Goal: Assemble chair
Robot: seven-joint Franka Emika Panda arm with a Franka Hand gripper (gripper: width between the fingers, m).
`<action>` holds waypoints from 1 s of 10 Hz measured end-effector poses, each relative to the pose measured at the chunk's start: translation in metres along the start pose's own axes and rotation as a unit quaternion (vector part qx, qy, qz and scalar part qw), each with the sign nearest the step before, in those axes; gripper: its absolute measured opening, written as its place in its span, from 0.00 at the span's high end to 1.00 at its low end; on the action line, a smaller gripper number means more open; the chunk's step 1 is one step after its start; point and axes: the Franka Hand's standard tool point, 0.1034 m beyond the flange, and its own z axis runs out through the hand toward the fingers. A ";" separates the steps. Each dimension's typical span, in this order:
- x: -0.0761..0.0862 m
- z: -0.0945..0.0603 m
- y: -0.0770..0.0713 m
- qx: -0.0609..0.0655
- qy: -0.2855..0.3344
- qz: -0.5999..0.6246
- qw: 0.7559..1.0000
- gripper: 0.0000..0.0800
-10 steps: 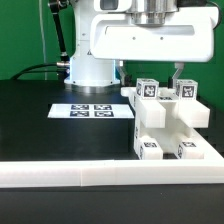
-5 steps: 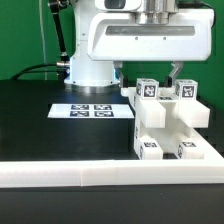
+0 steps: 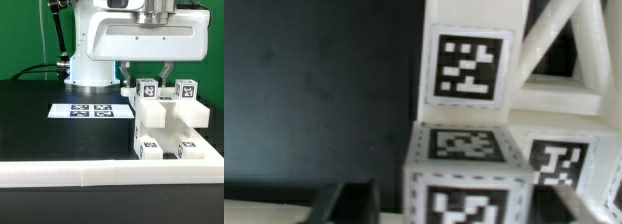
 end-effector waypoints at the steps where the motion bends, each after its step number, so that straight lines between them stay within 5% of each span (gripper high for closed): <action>1: 0.000 0.000 0.000 0.000 0.000 0.010 1.000 0.65; 5: 0.000 0.000 -0.001 0.001 0.000 0.122 0.992 0.64; 10: 0.001 0.000 -0.003 0.003 -0.001 0.359 0.933 0.64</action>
Offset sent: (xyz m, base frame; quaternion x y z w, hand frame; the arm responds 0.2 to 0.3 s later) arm 0.0000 0.0000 0.0000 0.0000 0.0000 0.1938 0.9810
